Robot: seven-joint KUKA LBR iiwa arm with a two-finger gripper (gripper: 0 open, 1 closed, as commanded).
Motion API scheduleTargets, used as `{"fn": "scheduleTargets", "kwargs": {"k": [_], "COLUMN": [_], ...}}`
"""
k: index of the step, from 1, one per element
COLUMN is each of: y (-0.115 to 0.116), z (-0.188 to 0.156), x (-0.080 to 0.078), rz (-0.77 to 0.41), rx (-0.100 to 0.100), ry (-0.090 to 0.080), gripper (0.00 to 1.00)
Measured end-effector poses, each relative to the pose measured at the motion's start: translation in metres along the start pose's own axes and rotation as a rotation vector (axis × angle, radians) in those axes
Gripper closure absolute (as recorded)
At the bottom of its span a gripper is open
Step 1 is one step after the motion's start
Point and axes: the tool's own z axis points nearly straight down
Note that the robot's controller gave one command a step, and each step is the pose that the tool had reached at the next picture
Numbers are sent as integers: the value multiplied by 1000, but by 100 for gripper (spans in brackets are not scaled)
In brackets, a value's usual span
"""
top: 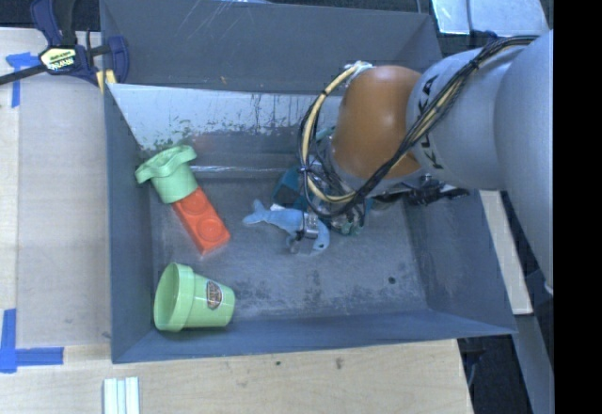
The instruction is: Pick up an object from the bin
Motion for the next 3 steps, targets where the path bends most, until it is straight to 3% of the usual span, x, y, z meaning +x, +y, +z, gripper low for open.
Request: {"fn": "scheduleTargets", "kwargs": {"k": [1, 2, 3], "y": [0, 3, 3], "z": [0, -4, -4], "x": [1, 4, 4], "rz": [-1, 118, 118], "rx": [1, -10, -10], "ry": [3, -30, -30], "gripper": [0, 100, 100]}}
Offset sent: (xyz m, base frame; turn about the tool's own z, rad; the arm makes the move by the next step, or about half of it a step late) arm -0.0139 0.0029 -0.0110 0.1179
